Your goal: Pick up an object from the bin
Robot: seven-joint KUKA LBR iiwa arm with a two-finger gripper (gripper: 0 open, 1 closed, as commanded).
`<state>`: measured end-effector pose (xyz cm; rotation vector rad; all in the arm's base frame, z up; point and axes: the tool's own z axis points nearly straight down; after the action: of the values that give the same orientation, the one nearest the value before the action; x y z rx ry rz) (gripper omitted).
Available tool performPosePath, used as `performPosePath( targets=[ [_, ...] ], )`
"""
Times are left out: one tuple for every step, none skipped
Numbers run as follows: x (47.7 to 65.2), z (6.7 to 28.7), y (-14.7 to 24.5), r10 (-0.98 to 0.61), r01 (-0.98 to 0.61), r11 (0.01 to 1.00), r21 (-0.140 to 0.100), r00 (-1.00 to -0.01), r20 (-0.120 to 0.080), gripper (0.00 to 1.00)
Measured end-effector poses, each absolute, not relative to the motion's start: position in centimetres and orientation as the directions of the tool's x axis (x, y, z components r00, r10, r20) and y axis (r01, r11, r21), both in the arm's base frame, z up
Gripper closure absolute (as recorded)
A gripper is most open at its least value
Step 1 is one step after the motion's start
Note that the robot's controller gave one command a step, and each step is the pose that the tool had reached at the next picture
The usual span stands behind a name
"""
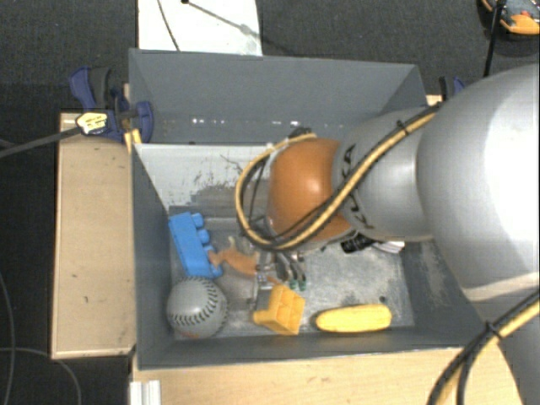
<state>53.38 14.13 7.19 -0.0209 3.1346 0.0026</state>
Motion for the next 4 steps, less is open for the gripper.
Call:
performPosePath(
  targets=[
    [57.57,7.18,12.45,0.493,0.493,0.87,0.004,-0.87,-0.001,1.0],
    [57.55,7.2,12.43,0.493,0.493,0.87,0.004,-0.87,-0.001,1.0],
    [57.49,7.45,12.45,0.492,0.492,0.87,0.003,-0.87,-0.001,1.0],
    [57.46,8.1,12.4,0.492,0.492,0.87,0.002,-0.87,-0.001,1.0]
  ],
)
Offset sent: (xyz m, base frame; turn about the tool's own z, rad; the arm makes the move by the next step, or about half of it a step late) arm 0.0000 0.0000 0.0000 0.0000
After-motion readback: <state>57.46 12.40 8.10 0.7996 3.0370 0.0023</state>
